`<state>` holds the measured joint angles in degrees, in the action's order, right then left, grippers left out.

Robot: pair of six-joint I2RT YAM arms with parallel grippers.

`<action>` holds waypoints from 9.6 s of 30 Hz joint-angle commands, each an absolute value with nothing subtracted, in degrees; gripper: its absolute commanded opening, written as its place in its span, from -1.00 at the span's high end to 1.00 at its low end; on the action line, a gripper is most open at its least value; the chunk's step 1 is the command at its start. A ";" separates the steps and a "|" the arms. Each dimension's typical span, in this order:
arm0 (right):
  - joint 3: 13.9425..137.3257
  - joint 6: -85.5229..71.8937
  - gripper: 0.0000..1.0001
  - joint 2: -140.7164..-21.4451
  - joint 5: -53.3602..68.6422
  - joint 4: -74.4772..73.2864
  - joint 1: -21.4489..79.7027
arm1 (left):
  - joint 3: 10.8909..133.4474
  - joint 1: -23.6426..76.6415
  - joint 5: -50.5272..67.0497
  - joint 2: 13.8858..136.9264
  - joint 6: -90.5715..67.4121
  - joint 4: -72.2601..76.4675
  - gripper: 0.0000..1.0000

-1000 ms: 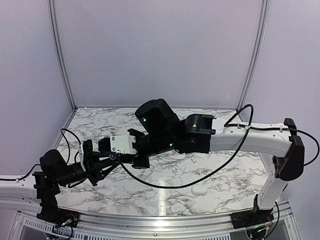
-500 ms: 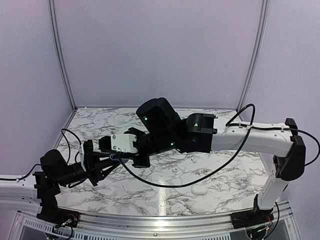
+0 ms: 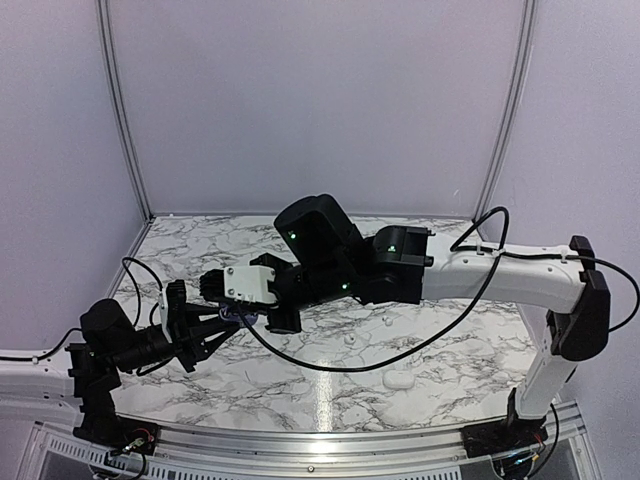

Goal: Insert the wireless bluetooth earbuds into the charging case
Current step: Adjust the left earbud in the left side groove of the charging case, then close the charging case with the earbuds, then place the charging case with the earbuds at the center of the board, then move the charging case to the center of the board.

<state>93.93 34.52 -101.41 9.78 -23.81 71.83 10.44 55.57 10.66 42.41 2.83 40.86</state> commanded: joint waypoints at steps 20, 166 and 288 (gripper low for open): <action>93.07 33.05 0.66 -101.23 10.41 -22.91 71.41 | 10.95 55.81 11.34 41.26 3.29 43.42 1.00; 58.98 17.83 -0.70 -75.34 24.42 10.34 58.23 | 22.87 47.10 -1.59 59.85 -20.12 34.04 1.00; 43.41 -1.66 -0.83 -82.12 1.72 -8.56 68.53 | 33.07 39.90 15.89 77.98 -13.59 20.76 -0.92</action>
<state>43.92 6.24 -81.32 2.22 -14.87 66.28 30.74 39.81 17.82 78.59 -14.85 18.20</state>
